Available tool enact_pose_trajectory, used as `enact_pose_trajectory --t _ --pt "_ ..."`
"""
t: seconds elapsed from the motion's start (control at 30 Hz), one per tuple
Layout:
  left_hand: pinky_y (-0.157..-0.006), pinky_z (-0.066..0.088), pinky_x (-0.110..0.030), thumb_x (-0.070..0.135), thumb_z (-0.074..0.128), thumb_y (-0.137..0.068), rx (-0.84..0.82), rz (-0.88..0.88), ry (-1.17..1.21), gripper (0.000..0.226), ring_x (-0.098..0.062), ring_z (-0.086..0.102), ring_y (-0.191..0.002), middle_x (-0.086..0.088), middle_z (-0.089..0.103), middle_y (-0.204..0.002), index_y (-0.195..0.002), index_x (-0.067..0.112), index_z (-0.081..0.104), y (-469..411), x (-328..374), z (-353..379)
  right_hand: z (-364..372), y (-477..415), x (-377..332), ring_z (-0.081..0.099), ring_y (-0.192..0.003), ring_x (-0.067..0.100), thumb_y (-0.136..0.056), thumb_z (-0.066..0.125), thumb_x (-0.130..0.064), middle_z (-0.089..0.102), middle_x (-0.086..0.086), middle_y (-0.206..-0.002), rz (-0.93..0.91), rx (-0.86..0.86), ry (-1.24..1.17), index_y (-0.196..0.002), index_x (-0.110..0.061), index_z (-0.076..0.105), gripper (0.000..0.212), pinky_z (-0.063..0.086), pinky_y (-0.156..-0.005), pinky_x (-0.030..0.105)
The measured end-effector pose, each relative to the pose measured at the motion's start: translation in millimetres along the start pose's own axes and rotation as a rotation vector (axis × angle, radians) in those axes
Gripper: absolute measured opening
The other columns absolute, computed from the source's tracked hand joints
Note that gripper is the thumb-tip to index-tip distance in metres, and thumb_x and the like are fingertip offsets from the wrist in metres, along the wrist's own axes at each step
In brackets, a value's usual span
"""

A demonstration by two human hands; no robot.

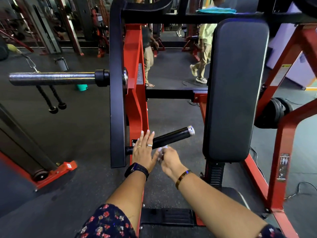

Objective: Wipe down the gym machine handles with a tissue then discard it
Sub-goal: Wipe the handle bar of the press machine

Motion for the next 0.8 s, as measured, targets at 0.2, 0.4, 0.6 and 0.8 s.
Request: enact_pose_trajectory --t 0.2,0.4,0.6,0.8 --pt "-0.119 0.007 -0.035 0.075 -0.009 -0.085 -0.025 0.024 -0.002 0.094 -0.014 -0.001 -0.148 0.002 0.012 -0.159 -0.153 0.019 0.023 1 -3 0 -1 3 -5 0.044 -0.041 0.012 -0.097 0.033 0.001 0.044 0.002 -0.046 0.105 0.051 -0.283 -0.067 -0.012 0.042 0.034 0.042 -0.055 0.027" --pt "-0.117 0.015 -0.043 0.073 -0.007 -0.088 -0.039 -0.008 0.004 0.092 -0.019 0.003 -0.147 -0.004 0.023 -0.159 -0.152 0.016 0.028 0 0 -1 -31 -9 -60 0.041 -0.029 0.005 -0.095 0.024 0.004 0.038 -0.002 -0.036 -0.053 0.171 -0.548 -0.066 -0.013 0.037 0.037 0.042 -0.099 0.039" --pt "-0.119 0.008 -0.039 0.076 -0.013 -0.083 -0.078 -0.002 -0.013 0.098 -0.016 -0.006 -0.147 -0.001 0.014 -0.161 -0.153 0.018 0.022 0 0 -2 -51 -4 -91 0.057 -0.095 0.008 -0.102 0.032 -0.012 0.06 -0.005 -0.108 -0.369 0.306 0.03 -0.123 -0.024 0.056 0.033 0.043 -0.086 0.02" --pt "-0.118 0.003 -0.036 0.08 -0.015 -0.078 -0.097 0.002 0.007 0.102 -0.016 -0.007 -0.148 0.001 0.011 -0.161 -0.154 0.02 0.019 0 0 -2 -59 6 -78 -0.011 -0.146 0.011 -0.091 0.025 0.014 -0.001 0.0 -0.16 -0.898 0.23 1.086 -0.153 -0.017 0.006 0.072 -0.006 -0.117 0.021"
Point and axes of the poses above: each hand's wrist, its own y-axis away from the middle knuckle, its own z-axis out of the palm, x = y × z, the point moved 5 cm from there along -y, towards the middle knuckle
